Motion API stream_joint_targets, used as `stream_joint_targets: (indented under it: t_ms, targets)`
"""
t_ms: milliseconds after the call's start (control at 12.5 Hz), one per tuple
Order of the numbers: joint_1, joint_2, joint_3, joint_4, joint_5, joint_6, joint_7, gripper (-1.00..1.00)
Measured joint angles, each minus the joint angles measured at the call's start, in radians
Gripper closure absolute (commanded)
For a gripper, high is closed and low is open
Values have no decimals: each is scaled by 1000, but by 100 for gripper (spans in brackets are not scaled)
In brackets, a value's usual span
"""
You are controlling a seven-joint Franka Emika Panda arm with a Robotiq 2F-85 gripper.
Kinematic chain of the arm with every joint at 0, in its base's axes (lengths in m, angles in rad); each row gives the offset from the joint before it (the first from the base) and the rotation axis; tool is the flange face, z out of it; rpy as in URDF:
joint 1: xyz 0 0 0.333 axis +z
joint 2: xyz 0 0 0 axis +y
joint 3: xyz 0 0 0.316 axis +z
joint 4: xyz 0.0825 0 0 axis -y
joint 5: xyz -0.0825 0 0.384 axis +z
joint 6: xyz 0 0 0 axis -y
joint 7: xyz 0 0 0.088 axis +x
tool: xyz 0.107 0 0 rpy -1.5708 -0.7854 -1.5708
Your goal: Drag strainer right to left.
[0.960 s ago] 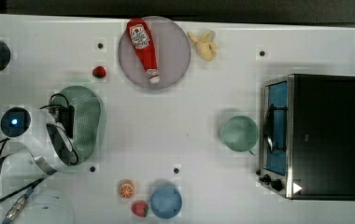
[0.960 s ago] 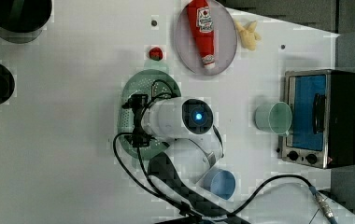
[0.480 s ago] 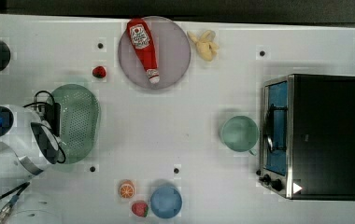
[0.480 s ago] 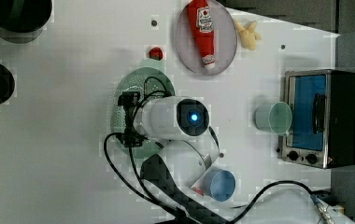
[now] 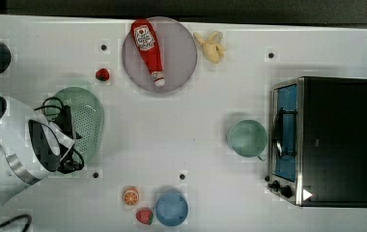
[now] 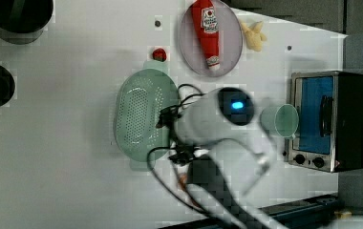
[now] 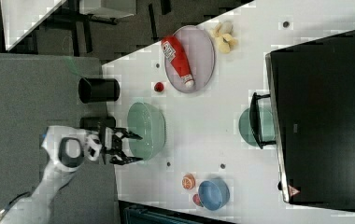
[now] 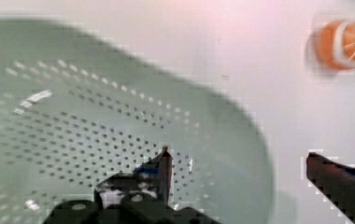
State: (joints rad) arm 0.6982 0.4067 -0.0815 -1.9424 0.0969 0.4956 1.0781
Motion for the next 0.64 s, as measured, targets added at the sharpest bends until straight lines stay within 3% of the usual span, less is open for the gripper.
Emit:
stream_joint_targets:
  t_ms: [400, 640]
  targets:
    - [-8, -376, -249, 79, 18, -139, -320, -100]
    - [-43, -553, -406, 129, -106, -217, -557, -100]
